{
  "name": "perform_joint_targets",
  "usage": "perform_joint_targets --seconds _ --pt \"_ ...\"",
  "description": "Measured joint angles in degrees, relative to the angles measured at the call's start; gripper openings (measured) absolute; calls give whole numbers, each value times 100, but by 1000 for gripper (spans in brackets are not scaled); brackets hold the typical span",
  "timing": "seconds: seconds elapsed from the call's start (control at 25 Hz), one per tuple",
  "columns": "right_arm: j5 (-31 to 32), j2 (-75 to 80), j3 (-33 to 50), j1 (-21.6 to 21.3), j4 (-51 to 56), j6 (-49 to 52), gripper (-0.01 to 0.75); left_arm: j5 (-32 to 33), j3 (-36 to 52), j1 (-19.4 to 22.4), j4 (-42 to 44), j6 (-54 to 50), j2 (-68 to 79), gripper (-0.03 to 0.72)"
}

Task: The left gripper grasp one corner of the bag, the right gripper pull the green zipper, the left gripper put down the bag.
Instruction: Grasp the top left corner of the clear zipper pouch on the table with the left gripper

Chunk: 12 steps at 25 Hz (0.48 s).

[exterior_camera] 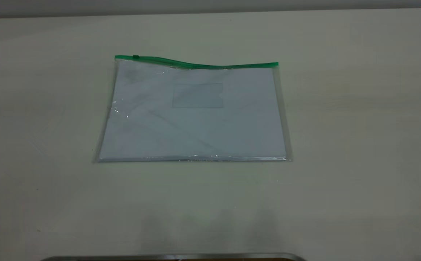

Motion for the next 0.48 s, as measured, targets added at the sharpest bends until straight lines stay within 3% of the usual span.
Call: perform_joint_targets --seconds 0.08,0.24,0.48 --pt "-464 623 0 0 612 -611 575 -480 0 0 -284 243 754 565" --pt "-619 1911 -267 0 2120 -2158 583 -1308 -54 0 -919 871 2233 571" --pt "89 3669 -1058 0 4538 -4701 585 -1554 -709 0 -2126 2201 4368 574"
